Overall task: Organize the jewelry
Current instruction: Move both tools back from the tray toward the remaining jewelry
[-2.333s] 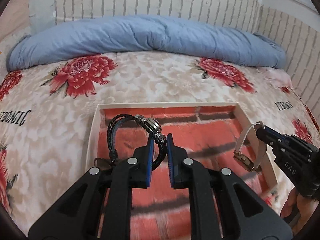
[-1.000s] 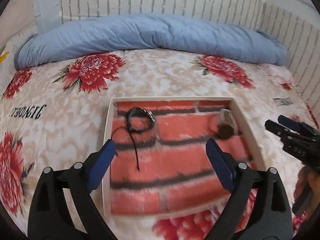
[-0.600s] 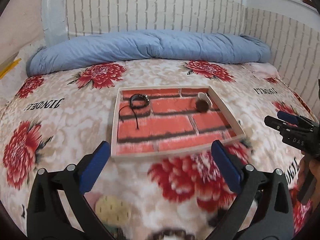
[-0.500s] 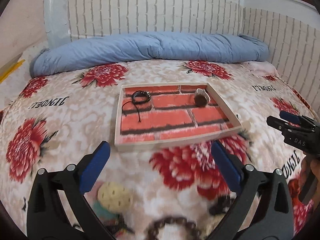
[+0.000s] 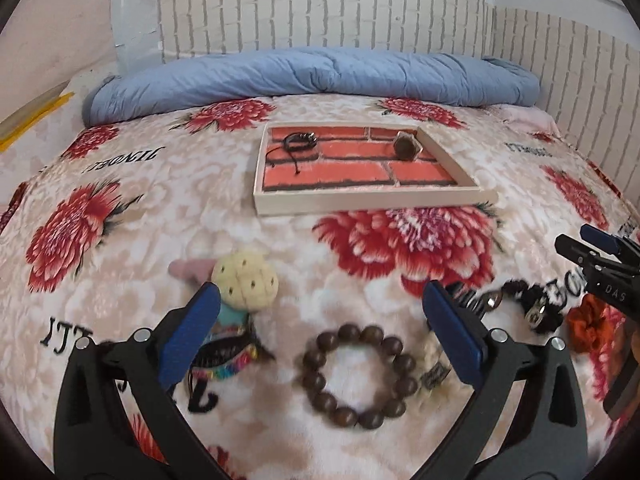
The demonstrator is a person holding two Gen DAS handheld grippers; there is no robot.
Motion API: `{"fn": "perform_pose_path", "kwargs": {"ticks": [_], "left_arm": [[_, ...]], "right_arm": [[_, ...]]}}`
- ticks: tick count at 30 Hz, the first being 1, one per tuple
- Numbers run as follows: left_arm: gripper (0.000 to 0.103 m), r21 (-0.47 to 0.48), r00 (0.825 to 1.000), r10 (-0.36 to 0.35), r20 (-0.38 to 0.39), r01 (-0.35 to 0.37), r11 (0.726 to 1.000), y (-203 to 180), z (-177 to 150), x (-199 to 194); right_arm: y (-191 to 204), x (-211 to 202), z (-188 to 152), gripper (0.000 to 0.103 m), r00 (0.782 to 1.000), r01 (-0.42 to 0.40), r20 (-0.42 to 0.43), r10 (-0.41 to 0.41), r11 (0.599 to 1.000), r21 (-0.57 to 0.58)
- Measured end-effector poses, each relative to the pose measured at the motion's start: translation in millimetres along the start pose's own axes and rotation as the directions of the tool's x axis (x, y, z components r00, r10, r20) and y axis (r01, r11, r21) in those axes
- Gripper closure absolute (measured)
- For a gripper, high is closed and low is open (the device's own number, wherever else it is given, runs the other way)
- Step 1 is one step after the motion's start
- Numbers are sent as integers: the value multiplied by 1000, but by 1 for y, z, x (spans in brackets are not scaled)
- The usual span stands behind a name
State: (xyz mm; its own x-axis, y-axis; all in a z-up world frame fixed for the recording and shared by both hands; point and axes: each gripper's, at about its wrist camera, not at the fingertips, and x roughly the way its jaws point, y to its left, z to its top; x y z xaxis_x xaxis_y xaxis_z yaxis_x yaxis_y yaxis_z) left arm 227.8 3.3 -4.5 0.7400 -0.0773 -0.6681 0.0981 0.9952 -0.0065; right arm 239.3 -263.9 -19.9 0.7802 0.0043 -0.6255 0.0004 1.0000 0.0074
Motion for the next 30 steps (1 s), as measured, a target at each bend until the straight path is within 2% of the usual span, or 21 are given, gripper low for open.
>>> {"fn": "perform_pose_path", "kwargs": {"ticks": [4,10,12,15,18,22,30], "left_arm": [[6,-21,1000,-6,-23,6,1000,3,-20,7],[19,-37,997,-8,-82,5,999,2,-48,25],[20,-42,995,-11,-96,7,999,2,-53,29],[20,-55,995,-14,-101,9,998,4,-58,31],[23,-64,993,-21,-120,14,998,7,-63,37],[34,-84,987,-38,-156,25,996,10,-65,46],[39,-98,984,-41,-172,24,995,11,-65,54]], "right_arm": [[-6,7,-18,34,999,8,-32,-7,1000,28],[-9,16,-41,35,998,30,-62,-29,999,17],[-11,18,-46,36,997,42,-72,-42,999,-1],[-14,18,-48,45,995,63,-76,-65,998,-21],[-17,19,-50,47,994,67,-81,-69,997,-23],[-17,25,-54,50,993,63,-101,-65,998,-29],[-18,35,-56,54,989,55,-135,-58,998,-25]]}}
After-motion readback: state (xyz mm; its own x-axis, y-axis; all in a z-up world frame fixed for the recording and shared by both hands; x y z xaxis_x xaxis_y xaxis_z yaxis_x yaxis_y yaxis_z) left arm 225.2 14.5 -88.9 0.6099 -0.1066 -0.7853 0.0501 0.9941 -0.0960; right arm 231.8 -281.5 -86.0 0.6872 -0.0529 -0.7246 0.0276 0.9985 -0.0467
